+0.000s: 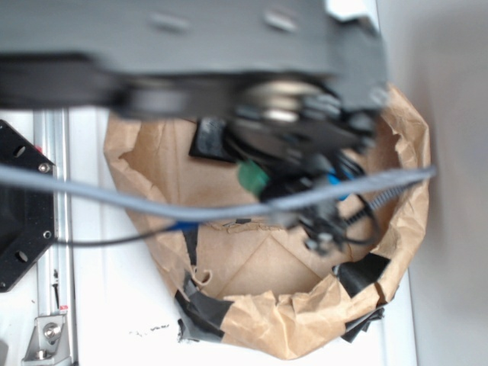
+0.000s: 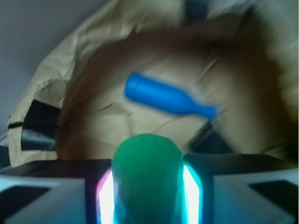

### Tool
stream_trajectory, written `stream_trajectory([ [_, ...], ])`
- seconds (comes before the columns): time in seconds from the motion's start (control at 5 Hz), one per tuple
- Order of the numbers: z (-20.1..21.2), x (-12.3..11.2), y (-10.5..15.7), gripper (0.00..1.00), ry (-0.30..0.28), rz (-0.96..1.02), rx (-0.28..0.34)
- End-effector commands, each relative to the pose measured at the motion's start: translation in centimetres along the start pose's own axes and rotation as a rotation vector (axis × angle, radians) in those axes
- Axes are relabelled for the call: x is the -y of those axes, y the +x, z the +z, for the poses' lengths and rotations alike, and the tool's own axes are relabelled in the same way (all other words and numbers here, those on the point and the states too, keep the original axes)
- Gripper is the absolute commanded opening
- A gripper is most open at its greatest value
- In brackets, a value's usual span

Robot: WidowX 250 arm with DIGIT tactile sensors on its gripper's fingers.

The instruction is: Grab the green ball.

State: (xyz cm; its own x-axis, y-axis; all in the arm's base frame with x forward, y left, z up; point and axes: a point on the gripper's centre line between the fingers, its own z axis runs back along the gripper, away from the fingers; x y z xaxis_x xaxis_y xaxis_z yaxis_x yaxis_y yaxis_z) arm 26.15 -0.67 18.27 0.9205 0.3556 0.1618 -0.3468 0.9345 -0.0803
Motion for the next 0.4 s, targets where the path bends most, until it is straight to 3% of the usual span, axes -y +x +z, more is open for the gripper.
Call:
stream_trajectory([
  [0.0, 2.45, -1.65, -1.12, 0.00, 0.092, -0.281, 0.131],
  [0.2, 1.99, -1.87, -1.09, 0.00, 0.070, -0.278, 0.127],
])
